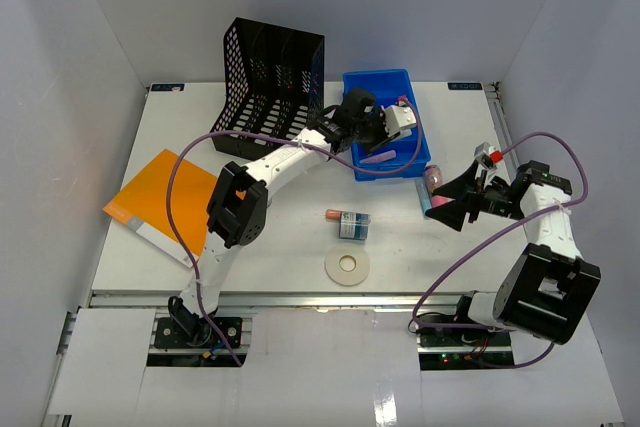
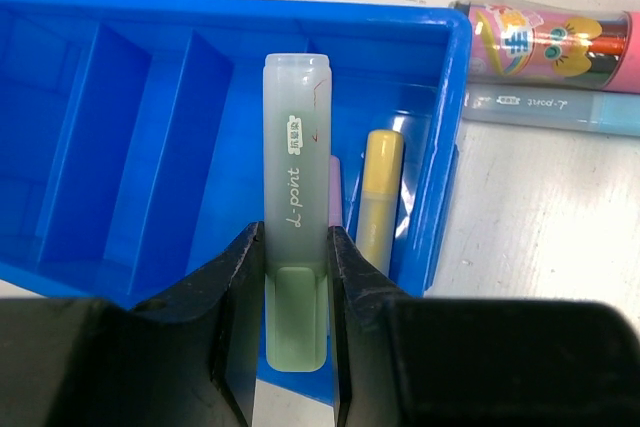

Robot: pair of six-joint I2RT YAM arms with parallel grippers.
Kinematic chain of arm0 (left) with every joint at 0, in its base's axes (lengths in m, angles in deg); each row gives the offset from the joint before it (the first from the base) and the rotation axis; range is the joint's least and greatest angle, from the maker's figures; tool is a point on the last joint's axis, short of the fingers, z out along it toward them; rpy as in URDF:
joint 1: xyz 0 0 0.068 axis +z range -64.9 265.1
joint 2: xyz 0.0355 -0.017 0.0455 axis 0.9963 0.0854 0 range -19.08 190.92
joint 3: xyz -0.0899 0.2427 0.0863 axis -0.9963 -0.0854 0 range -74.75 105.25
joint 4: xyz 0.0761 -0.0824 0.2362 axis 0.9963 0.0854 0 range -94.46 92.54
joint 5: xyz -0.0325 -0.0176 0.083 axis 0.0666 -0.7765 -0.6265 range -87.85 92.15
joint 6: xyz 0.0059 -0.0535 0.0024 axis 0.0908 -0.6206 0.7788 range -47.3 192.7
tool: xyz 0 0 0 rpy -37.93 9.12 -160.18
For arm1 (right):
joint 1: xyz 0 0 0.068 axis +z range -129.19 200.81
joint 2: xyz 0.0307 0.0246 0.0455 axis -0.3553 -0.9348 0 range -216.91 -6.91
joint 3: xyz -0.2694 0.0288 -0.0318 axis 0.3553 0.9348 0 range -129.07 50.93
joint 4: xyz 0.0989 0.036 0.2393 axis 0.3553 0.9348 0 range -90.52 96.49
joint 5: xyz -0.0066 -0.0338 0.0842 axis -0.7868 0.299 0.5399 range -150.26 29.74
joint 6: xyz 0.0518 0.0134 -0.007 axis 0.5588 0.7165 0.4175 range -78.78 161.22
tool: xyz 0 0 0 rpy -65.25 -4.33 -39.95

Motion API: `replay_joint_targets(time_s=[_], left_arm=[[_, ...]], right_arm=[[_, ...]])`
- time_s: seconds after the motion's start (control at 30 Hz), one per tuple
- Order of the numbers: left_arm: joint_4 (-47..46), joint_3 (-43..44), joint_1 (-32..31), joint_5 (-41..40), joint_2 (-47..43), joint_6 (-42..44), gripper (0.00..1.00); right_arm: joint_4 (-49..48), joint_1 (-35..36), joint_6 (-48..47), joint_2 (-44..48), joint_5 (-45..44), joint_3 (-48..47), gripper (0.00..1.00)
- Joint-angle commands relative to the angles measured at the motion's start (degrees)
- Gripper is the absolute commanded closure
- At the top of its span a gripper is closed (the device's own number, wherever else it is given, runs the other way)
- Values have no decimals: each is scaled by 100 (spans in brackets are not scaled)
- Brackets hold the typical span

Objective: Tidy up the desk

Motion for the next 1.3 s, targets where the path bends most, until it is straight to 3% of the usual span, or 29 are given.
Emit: replay_joint_targets(time_s=[0.0,0.53,0.7,1.0,1.13,1.27], left_arm=[[-325,102,46,185,114,62,84],[-413,-80,52,222,180,-43,76],[-416,-127,52,231,155,-102,64],[-475,-53,52,319,-44,-512,36],[-516,-66,52,284,-294,-794,31],[-576,-356,52,-6,-942,-1325,29]], right_arm=[[227,-53,-228,-44,168,-221,13],[468,-103,-472,-179,197,-265,13],[537,-120,-541,-226,193,-283,13],[490,-138,-378,-310,26,-291,13],[61,-138,217,-261,-320,-284,14],[-1412,-105,1578,49,-1350,-198,14]])
